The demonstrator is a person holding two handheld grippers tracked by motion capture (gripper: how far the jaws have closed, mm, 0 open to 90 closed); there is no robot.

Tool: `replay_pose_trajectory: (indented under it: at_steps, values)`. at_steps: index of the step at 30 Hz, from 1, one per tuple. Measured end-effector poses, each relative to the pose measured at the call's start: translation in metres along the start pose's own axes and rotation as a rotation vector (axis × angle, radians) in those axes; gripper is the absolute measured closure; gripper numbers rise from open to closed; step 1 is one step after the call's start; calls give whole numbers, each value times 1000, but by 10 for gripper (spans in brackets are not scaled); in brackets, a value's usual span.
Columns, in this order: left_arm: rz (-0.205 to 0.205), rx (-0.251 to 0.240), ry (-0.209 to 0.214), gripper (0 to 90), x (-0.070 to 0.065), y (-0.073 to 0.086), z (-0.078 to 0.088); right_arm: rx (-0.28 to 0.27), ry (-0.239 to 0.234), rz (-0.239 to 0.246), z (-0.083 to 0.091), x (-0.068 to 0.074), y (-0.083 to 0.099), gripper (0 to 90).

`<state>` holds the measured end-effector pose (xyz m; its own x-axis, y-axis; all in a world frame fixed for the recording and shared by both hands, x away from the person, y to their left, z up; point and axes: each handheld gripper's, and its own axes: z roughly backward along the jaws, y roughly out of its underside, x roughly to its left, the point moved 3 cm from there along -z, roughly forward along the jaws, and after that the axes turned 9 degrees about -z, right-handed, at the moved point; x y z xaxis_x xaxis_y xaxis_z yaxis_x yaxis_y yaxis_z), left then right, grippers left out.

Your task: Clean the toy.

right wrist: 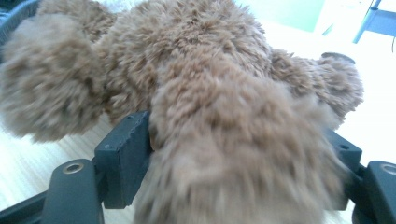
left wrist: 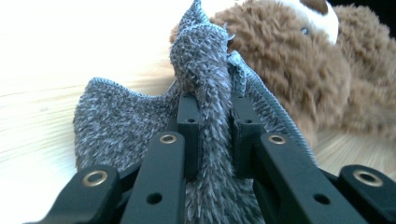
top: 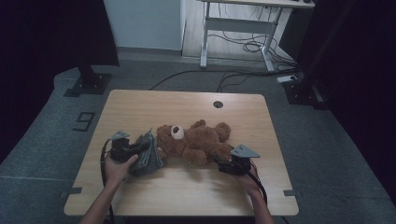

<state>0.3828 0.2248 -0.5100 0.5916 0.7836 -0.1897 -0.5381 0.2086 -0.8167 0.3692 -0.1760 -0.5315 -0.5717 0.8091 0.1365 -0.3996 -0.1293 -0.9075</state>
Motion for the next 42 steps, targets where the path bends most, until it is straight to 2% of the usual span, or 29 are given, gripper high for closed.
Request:
replay_pose_trajectory:
  at_steps: [6, 9, 10, 11, 12, 13, 14, 15, 20, 23, 25, 26, 27, 28, 29, 31, 32, 33, 34, 37, 38, 42]
  values:
    - [-37, 32, -52, 753, 3, 14, 22, -20, 9, -24, 15, -5, 8, 243]
    - [-35, 49, -71, 746, 6, 20, 27, -28, 9, -34, 20, -6, 10, 243]
    - [-31, 61, -90, 746, 9, 25, 31, -29, 10, -37, 21, -7, 11, 243]
    - [-24, 87, -89, 733, 10, 30, 32, -28, 11, -38, 23, -7, 14, 243]
    - [-24, 87, -89, 725, 10, 30, 32, -28, 11, -38, 23, -7, 14, 243]
    - [-31, 122, -94, 717, 10, 35, 30, -26, 10, -39, 25, -6, 16, 243]
    - [-31, 122, -94, 709, 10, 35, 30, -26, 10, -39, 25, -6, 16, 243]
    - [-32, 152, -93, 702, 11, 38, 26, -20, 9, -36, 25, -6, 18, 243]
    - [-18, 187, -92, 669, 13, 43, 19, -6, 10, -35, 25, -5, 23, 243]
    - [-20, 221, -111, 602, 11, 51, 12, 3, 6, -31, 26, -3, 26, 243]
    - [-19, 228, -122, 524, 11, 53, 11, 0, 2, -29, 27, -3, 27, 243]
    - [-16, 233, -137, 524, 10, 55, 10, 0, 2, -29, 27, -3, 27, 243]
    - [-24, 234, -169, 441, 10, 56, 9, -1, 0, -28, 27, -2, 28, 243]
    - [-24, 234, -169, 396, 10, 56, 9, -1, 0, -28, 27, -2, 28, 243]
    - [-43, 217, -191, 359, 8, 55, 12, -1, -3, -27, 28, -2, 28, 243]
    - [-52, 207, -197, 326, 6, 54, 13, -3, -4, -26, 28, -2, 28, 243]
    - [-63, 192, -203, 263, 4, 52, 15, -11, -8, -30, 28, -2, 27, 242]
    - [-82, 156, -211, 239, 0, 49, 20, -15, -11, -32, 28, -2, 26, 239]
    - [-82, 156, -211, 220, 0, 49, 20, -15, -11, -32, 28, -2, 26, 239]
    - [-101, 85, -177, 190, -9, 39, 29, -27, -25, -42, 28, -1, 23, 230]
    - [-101, 85, -177, 187, -9, 39, 29, -28, -28, -43, 28, -1, 23, 228]
    - [-134, 21, -129, 180, -21, 23, 38, -28, -29, -46, 28, -3, 22, 228]
